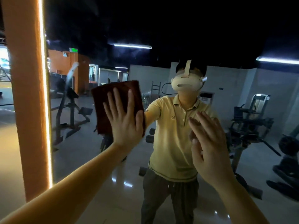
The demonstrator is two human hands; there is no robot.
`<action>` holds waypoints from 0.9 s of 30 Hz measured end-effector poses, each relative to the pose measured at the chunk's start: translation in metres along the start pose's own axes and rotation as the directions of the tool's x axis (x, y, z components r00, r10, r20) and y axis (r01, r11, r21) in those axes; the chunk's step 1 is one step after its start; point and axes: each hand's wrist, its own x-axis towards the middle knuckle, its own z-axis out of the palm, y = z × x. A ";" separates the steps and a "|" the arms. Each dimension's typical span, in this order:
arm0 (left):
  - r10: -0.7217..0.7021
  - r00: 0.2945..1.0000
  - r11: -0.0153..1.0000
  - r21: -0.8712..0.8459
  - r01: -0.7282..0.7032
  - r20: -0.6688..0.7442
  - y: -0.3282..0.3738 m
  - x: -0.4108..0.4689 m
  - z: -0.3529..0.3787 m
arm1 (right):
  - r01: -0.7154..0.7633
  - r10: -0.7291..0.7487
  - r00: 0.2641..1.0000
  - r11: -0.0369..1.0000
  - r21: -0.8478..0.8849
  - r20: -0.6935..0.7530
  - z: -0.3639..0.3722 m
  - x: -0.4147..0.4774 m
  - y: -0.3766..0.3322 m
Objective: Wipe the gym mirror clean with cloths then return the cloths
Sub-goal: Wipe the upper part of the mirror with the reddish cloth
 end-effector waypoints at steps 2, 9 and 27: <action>0.110 0.994 0.993 -0.030 -0.110 0.002 0.054 0.001 0.013 | -0.011 0.007 0.999 0.993 0.117 0.033 -0.006 -0.003 0.009; 0.614 0.784 0.788 -0.120 -0.603 0.092 0.102 -0.016 0.020 | -0.175 0.219 0.967 0.943 0.283 -0.132 0.004 -0.002 -0.010; 0.223 0.964 0.975 -0.040 -0.219 0.147 -0.044 -0.071 0.006 | -0.127 0.133 0.991 0.967 -0.221 0.012 0.064 -0.010 -0.049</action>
